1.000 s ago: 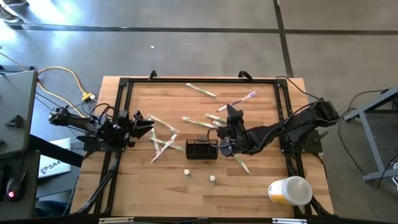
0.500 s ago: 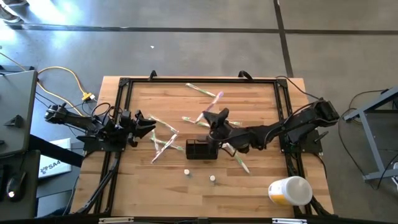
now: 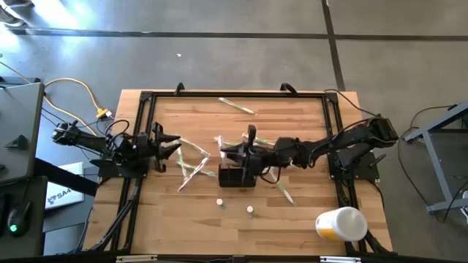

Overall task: Pick & Place toothbrushing station
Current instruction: Put the violet toothbrush into the wire organizer

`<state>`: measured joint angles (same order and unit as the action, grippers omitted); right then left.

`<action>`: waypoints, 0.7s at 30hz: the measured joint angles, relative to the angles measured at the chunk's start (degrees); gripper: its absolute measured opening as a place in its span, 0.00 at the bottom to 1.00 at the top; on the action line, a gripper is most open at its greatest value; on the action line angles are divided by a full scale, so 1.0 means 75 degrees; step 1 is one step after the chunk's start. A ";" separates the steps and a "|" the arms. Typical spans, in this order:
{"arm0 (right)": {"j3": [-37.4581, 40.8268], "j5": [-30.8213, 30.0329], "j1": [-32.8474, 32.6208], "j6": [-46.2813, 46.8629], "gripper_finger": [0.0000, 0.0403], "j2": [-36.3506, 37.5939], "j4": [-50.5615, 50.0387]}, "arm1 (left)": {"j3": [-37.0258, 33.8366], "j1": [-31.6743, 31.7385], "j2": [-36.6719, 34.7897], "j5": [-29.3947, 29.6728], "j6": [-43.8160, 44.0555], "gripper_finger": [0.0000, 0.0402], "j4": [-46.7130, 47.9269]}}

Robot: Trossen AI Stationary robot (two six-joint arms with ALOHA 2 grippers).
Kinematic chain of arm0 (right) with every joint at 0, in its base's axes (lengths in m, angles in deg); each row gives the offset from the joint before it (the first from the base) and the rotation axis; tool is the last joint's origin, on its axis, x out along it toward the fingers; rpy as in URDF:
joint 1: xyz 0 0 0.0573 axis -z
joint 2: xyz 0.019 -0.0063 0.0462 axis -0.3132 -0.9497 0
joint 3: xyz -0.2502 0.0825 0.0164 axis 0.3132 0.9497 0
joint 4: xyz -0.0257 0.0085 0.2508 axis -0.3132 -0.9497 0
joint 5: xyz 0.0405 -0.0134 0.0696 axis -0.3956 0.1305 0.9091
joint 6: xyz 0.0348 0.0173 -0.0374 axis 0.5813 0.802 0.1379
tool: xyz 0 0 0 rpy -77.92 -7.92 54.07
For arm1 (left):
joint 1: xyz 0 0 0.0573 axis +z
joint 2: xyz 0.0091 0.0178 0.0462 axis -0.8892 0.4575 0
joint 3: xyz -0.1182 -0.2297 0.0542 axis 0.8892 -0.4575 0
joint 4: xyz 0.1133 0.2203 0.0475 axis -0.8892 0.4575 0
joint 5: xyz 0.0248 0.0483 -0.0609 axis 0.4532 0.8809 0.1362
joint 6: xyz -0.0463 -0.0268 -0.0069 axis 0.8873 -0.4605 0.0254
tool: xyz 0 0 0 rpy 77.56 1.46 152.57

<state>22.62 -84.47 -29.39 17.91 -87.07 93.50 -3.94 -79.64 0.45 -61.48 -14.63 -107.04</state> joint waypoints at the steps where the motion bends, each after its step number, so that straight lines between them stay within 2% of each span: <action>1: 0.0000 0.0206 0.0099 0.0309 0.04 0.0000 0.0003 | 0.0000 0.0000 0.0000 -0.0108 -0.0460 0.31 0.0045; 3: 0.0000 0.0579 0.0309 0.0917 0.04 0.0000 0.0008 | 0.0000 0.0000 0.0002 -0.0377 -0.1178 0.31 0.0133; 9: 0.0000 0.1546 0.0756 0.2167 0.04 0.0000 0.0184 | 0.0003 -0.0003 0.0393 -0.1740 -0.2327 0.31 0.0107; 14: 0.0000 0.2214 0.0964 0.2829 0.04 -0.0096 0.0533 | 0.0003 -0.0003 0.1035 -0.1853 -0.3047 0.31 -0.0388; 17: 0.0002 0.3195 0.1089 0.3399 0.04 -0.0230 0.1058 | 0.0009 0.0000 0.1425 -0.1894 -0.3283 0.31 -0.0568; 21: -0.0006 0.4590 0.1308 0.4926 0.04 -0.0488 0.2579 | 0.0009 0.0000 0.1983 -0.2168 -0.4116 0.31 -0.1001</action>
<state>22.58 -50.05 -19.58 54.86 -90.73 112.84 -3.87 -79.64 15.32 -77.74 -45.50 -114.55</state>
